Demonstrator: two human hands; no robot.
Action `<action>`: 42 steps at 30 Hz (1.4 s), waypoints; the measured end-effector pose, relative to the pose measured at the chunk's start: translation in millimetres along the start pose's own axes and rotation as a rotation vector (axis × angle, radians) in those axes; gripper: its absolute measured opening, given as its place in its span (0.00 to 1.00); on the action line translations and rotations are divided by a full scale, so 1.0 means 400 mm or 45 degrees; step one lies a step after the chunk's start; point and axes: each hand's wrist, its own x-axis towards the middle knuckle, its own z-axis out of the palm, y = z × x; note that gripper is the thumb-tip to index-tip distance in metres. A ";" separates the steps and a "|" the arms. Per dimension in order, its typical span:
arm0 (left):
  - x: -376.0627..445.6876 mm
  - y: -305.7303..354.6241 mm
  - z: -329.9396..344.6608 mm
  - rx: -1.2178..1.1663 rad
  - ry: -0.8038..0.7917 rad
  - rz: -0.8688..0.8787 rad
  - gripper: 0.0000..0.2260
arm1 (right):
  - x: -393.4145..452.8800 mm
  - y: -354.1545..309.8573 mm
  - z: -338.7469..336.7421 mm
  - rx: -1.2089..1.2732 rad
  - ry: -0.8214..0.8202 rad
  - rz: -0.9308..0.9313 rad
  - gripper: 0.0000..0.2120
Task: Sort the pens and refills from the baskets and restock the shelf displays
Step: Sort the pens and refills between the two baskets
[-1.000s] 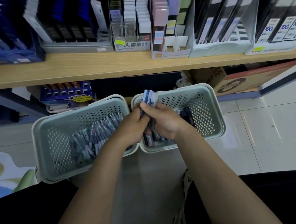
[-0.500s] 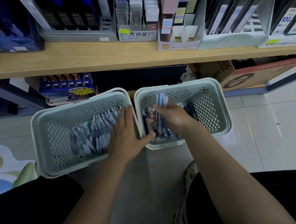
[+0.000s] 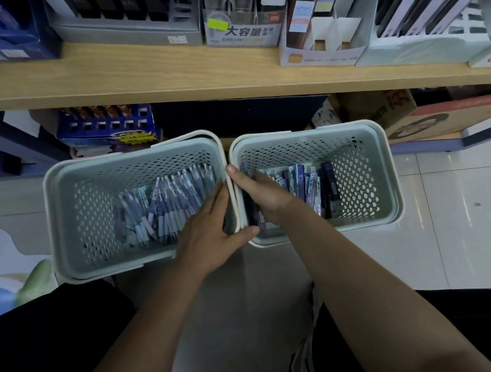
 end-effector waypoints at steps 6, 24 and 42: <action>0.000 -0.002 -0.003 -0.057 -0.025 -0.069 0.53 | -0.023 0.029 -0.012 -0.076 0.152 -0.043 0.38; -0.232 -0.340 -0.178 0.112 0.857 -0.728 0.41 | 0.106 0.027 0.367 -0.772 0.040 -0.197 0.09; -0.216 -0.321 -0.219 -0.396 1.031 -0.791 0.16 | 0.274 0.104 0.496 -0.967 0.182 -0.333 0.33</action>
